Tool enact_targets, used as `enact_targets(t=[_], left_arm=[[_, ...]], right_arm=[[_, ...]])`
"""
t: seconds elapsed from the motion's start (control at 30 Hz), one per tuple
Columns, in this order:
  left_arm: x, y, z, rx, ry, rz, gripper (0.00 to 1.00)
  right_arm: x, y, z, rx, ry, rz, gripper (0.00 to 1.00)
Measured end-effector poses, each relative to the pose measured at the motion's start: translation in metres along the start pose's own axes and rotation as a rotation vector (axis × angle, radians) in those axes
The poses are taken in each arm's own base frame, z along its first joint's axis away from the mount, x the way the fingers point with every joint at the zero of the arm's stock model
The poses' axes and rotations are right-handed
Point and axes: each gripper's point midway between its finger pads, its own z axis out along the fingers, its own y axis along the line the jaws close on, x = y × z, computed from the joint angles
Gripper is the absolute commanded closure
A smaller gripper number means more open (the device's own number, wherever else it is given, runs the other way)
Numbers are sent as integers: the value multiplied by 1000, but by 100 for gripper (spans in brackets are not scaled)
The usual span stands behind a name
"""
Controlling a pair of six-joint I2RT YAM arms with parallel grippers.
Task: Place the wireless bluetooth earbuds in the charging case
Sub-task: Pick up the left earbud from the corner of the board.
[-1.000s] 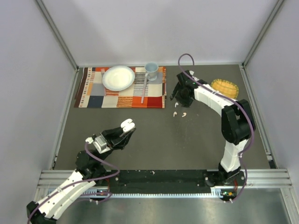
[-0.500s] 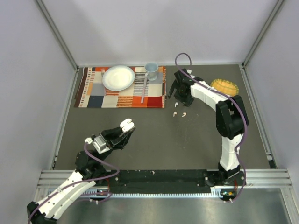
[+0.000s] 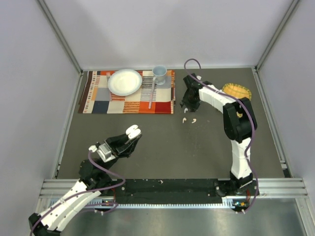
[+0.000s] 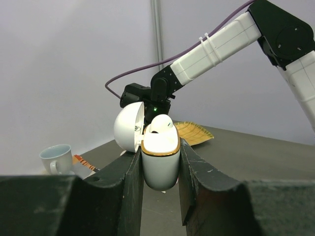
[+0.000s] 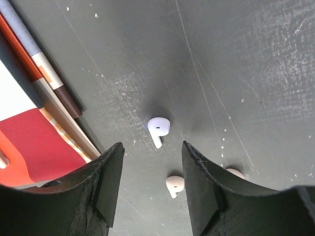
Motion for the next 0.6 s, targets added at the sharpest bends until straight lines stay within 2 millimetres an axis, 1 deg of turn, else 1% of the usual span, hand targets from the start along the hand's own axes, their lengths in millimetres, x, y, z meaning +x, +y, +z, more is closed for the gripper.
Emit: enact_targets(t=[0.03,0.07,0.13,0.23,0.5,0.6], left_arm=[[0,0,0,0,2,3,100],[0,0,0,-1,2,7,100],[0,1,-1,-3,2,14,100],[1,2,-1,-8,4,20,100],[1,3,-2,-11,6,23,100],[1,3,-2,-11,6,25,100]], right_arm=[[0,-1,1,2,2,0,51],[1,-1,2,5,4,0,53],[1,-2,4,10,7,0,54],[2,-3,8,19,9,-1,59],[2,-3,17,31,15,-5,60],[2,-4,18,35,12,-6,61]])
